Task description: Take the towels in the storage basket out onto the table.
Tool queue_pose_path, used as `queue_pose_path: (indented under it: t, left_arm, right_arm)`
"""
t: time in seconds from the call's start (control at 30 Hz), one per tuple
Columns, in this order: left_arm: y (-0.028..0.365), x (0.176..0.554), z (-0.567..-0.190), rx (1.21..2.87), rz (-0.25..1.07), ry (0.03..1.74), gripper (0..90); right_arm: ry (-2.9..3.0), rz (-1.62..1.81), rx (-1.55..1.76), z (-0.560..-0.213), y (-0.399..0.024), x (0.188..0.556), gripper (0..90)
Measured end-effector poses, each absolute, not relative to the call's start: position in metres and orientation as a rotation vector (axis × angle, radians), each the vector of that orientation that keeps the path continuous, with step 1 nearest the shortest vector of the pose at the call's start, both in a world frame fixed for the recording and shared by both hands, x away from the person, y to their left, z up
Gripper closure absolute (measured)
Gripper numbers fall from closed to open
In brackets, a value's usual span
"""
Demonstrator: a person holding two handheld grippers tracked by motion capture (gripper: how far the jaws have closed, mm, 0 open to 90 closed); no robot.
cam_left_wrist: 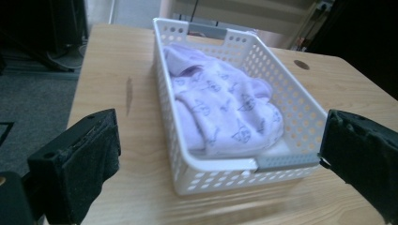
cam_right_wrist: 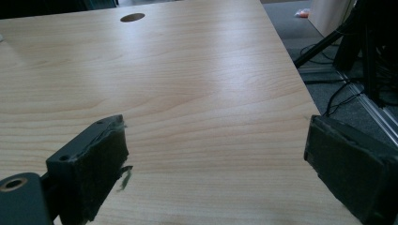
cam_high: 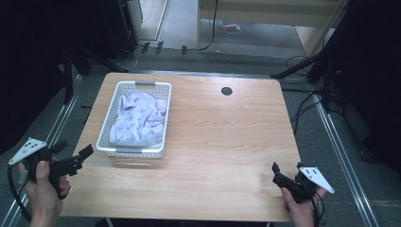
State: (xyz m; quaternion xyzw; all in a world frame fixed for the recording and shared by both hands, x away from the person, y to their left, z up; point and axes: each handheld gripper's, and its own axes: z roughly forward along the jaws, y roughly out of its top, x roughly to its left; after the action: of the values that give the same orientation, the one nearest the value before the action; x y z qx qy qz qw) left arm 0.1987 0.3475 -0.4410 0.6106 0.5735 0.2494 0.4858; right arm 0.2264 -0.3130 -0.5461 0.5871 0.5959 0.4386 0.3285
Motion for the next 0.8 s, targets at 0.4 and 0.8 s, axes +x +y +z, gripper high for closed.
queue_pose_path:
  t: [0.4,0.8]
  left_arm:
    - [0.31,0.247,-0.422,1.615,0.536,1.377,0.0]
    - [0.279,0.301,-0.424,1.747,0.438,1.439,0.0]
  right_arm:
    - [1.562,1.148,1.536,-0.546,-0.313,0.226,6.5]
    - [1.562,1.152,1.535,-0.546,-0.313,0.226,6.5]
